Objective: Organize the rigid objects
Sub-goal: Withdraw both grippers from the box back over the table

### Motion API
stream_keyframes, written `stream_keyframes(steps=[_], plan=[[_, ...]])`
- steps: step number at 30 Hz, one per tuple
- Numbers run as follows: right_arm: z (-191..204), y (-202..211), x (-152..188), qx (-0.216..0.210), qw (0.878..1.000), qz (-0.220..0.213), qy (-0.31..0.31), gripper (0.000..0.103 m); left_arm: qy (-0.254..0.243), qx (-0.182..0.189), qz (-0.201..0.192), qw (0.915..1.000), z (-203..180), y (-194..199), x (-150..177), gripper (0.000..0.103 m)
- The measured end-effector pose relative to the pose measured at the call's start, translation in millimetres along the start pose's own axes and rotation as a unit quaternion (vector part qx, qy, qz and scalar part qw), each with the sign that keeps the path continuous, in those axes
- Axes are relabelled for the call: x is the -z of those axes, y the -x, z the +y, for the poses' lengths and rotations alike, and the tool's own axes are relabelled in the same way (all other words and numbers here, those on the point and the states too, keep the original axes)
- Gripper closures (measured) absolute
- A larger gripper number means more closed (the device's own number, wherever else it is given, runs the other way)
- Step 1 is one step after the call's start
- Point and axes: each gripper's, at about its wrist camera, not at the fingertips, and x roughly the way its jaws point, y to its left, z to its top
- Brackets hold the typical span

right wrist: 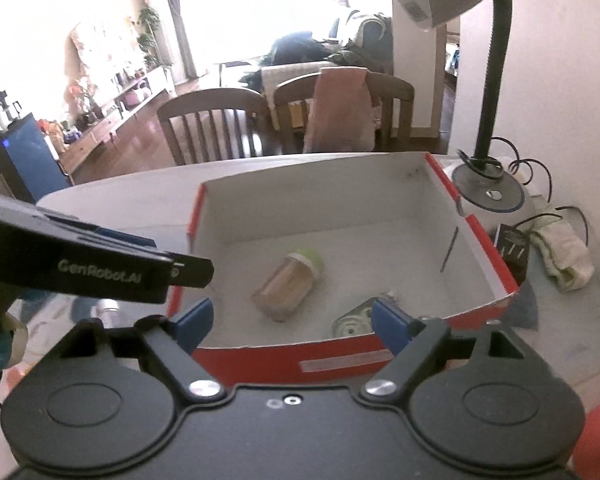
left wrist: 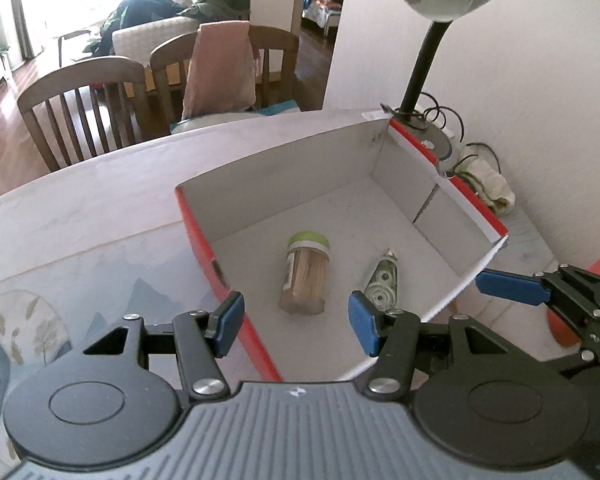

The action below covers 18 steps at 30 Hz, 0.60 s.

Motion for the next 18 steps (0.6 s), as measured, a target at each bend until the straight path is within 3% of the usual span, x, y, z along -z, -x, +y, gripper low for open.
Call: stream_keyframes(steps=[8, 11, 18], plan=[[23, 23, 9, -0.024, 1.000, -0.016, -0.001, 0.012, 0.011, 0.003, -0.026, 0.9996, 22, 42, 29, 0.046], [34, 32, 13, -0.032, 0.999, -0.021, -0.009, 0.012, 0.014, 0.005, -0.038, 0.9992, 33, 58, 41, 0.038], [66, 53, 24, -0.047, 0.998, -0.050, -0.015, 0.006, 0.014, 0.005, -0.065, 0.9978, 58, 92, 71, 0.037]])
